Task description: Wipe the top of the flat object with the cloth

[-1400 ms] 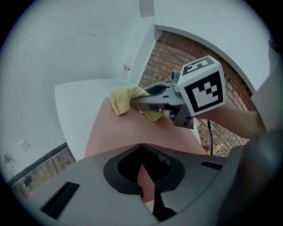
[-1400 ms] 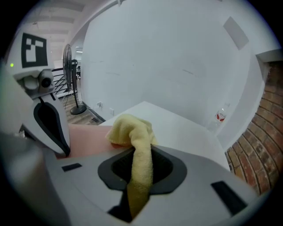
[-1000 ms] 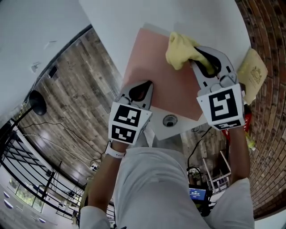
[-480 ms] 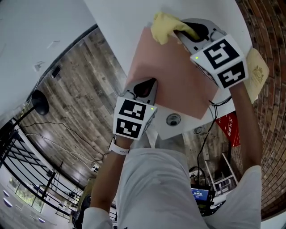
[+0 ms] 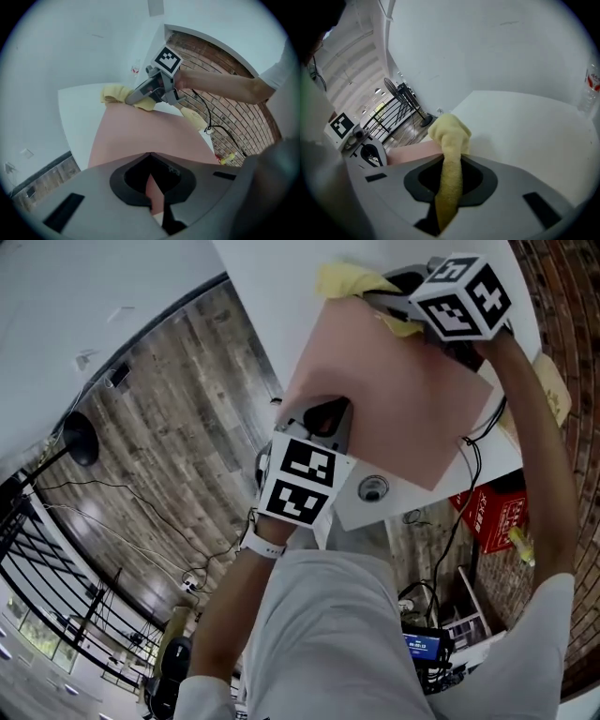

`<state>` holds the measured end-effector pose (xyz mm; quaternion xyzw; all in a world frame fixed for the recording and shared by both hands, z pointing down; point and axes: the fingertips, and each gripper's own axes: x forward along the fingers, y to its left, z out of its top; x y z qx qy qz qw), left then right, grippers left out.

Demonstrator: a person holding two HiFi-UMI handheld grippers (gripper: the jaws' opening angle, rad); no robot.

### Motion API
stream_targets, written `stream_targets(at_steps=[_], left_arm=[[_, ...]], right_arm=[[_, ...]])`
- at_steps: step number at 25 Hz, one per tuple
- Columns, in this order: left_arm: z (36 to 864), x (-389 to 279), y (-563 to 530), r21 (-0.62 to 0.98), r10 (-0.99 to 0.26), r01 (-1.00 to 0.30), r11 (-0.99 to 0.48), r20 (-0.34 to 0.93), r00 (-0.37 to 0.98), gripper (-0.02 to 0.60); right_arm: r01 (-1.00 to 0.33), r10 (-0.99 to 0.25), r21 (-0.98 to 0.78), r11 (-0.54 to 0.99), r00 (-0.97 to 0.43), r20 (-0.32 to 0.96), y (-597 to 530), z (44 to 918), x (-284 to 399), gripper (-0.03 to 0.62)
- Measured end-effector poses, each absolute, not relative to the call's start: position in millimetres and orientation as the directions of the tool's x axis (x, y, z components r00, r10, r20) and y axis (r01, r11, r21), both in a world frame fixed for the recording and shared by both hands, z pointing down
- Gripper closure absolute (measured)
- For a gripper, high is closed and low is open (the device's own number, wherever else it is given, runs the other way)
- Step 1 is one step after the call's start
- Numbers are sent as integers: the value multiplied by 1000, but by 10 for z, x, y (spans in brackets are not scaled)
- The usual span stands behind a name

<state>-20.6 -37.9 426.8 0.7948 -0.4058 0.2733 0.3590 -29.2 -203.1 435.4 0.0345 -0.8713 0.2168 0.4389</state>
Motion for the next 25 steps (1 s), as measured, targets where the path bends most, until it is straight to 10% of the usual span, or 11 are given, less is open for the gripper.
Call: stream_targets(at_steps=[25], left_arm=[[4333, -238, -343, 306, -443, -853, -422, 752, 489, 563]], right_arm=[[107, 121, -90, 990, -326, 938, -1693, 4582, 1029, 536]])
